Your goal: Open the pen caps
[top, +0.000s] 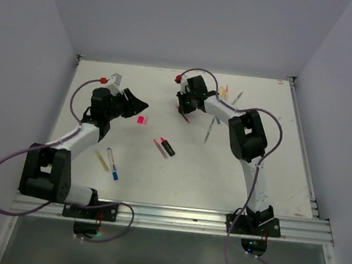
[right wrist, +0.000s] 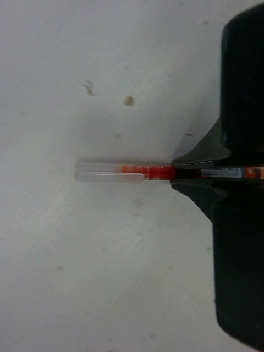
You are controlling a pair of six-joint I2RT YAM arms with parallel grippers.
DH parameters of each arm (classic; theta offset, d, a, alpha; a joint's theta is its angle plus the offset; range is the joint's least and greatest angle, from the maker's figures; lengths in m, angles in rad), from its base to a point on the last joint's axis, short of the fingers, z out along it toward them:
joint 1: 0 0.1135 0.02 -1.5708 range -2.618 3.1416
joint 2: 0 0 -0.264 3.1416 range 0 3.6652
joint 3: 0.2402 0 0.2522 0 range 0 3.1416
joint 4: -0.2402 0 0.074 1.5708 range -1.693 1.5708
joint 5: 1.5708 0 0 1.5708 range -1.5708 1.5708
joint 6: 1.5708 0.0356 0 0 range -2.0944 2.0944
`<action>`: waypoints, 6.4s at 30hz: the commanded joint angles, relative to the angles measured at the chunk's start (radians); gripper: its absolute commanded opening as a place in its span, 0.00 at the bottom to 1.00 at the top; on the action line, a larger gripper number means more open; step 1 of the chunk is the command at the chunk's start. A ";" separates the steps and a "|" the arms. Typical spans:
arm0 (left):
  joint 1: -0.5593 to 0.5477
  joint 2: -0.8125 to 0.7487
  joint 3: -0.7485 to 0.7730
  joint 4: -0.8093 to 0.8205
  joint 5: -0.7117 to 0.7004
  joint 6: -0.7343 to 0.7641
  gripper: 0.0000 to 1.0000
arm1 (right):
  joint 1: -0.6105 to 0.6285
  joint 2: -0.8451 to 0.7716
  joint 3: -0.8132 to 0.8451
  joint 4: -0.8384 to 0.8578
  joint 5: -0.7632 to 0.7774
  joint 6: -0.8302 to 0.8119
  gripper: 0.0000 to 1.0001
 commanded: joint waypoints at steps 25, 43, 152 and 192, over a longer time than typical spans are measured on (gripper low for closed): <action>-0.060 0.165 -0.081 0.509 0.232 -0.207 0.62 | 0.095 -0.637 -0.715 0.596 -0.438 0.613 0.00; -0.076 0.171 -0.105 0.598 0.266 -0.316 0.26 | 0.103 -0.630 -0.745 0.691 -0.464 0.659 0.00; -0.178 0.624 0.439 -0.420 -0.409 0.171 0.30 | -0.040 -0.495 -0.656 -0.009 0.437 0.418 0.39; -0.183 0.236 0.117 0.168 0.231 -0.013 0.59 | 0.081 -0.742 -0.813 0.335 -0.347 0.408 0.00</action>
